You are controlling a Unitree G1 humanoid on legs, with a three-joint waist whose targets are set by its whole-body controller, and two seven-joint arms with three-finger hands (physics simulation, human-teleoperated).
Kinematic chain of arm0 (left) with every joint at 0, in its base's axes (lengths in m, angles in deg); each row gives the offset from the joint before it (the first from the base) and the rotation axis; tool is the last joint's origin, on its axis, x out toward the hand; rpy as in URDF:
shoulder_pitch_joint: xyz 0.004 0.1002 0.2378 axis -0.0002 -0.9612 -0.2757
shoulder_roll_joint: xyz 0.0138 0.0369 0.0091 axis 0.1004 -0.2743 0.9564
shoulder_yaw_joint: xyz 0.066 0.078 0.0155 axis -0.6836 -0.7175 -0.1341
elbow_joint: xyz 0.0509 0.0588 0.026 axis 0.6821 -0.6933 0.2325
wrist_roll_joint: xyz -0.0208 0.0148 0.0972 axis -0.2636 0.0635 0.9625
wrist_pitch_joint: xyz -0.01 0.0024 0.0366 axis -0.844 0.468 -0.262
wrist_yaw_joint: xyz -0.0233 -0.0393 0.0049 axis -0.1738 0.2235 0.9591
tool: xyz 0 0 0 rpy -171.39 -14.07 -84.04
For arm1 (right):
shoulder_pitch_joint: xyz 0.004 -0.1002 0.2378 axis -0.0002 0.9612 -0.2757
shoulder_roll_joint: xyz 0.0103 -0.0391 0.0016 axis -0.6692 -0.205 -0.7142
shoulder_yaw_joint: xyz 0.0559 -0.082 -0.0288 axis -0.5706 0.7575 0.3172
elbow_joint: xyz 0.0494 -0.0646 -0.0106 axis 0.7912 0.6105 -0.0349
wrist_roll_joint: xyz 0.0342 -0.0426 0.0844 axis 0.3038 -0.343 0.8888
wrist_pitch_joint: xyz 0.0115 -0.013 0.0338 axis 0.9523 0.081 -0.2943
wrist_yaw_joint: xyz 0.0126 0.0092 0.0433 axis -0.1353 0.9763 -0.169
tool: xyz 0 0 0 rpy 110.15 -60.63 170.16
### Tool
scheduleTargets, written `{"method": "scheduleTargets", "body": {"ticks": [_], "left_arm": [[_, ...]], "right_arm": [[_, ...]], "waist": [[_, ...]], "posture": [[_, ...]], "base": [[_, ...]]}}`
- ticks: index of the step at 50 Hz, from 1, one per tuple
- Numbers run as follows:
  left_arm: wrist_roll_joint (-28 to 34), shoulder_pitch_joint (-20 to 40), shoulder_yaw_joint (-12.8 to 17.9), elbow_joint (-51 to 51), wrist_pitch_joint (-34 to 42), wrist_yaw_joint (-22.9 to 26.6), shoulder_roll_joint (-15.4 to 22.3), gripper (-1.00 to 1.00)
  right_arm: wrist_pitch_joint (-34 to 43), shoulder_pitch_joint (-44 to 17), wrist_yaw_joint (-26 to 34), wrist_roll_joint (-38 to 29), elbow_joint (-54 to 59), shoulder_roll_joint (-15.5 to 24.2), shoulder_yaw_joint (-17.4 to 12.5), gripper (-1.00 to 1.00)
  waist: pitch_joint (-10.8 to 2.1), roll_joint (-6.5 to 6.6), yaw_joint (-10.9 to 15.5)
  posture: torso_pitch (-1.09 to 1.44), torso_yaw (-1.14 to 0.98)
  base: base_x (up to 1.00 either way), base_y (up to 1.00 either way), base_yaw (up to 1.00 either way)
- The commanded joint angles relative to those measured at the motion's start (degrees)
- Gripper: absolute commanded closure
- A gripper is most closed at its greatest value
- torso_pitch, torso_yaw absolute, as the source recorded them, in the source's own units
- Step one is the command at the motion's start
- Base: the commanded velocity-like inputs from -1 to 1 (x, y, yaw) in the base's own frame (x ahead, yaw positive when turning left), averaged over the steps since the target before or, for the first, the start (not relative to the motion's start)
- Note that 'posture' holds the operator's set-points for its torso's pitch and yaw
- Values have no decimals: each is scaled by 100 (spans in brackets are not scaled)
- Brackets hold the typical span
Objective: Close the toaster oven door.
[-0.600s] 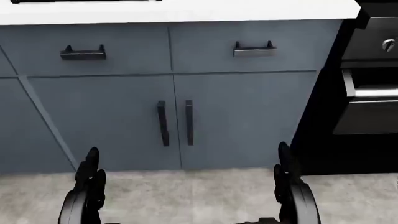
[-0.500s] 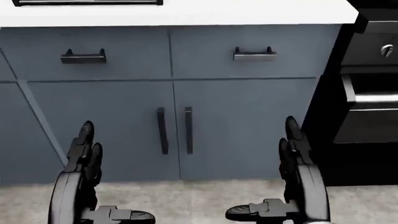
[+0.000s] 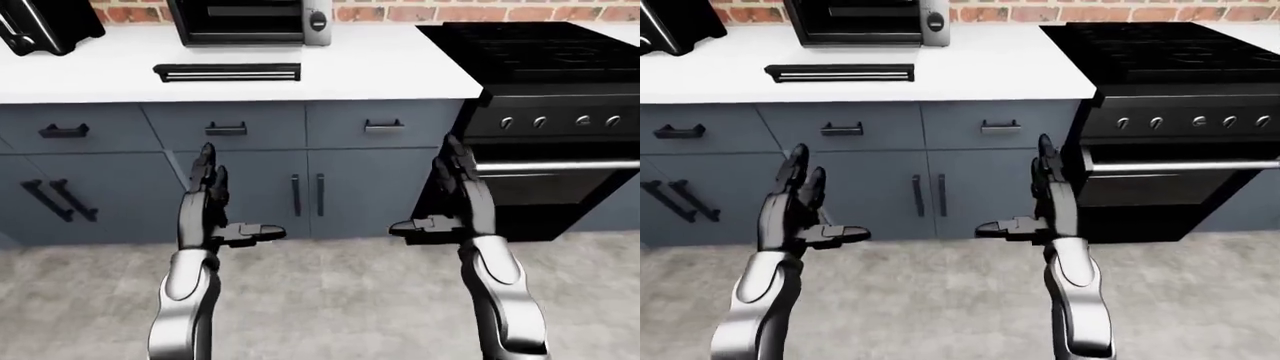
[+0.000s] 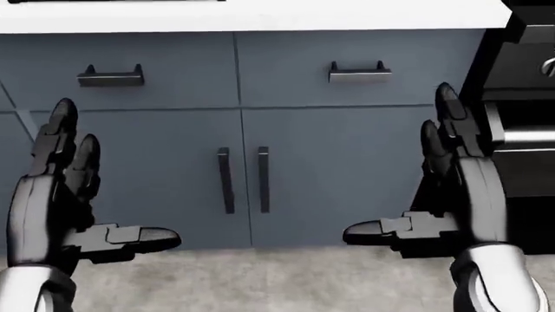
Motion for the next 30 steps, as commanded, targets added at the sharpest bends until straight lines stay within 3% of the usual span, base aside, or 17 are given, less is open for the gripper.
{"method": "scheduleTargets", "body": {"ticks": [1, 16, 22, 26, 30], "left_arm": [[-127, 220, 105, 239, -91, -5, 96, -100], [-611, 1367, 762, -186, -25, -176, 1026, -100], [-680, 1931, 1110, -858, -176, -844, 1559, -100], [-320, 1935, 1016, -1232, -675, -519, 1916, -100], [-409, 2122, 1211, -1311, -377, -494, 2034, -100]], "right_arm": [[22, -251, 49, 127, -350, 126, -142, -100], [844, -1484, -135, 976, -387, 1231, -977, -100], [744, -1777, -242, 1117, -106, 1640, -1142, -100], [724, -1938, -251, 1229, 49, 1903, -1264, -100], [599, -2015, -238, 1240, 245, 2111, -1329, -100]], "waist": [[-113, 4, -2], [-16, -4, 1], [12, -3, -1], [29, 12, -8], [31, 15, -1]], "posture": [[0, 0], [0, 0], [0, 0], [0, 0], [0, 0]], "base": [[0, 0, 0], [0, 0, 0], [0, 0, 0], [0, 0, 0], [0, 0, 0]]}}
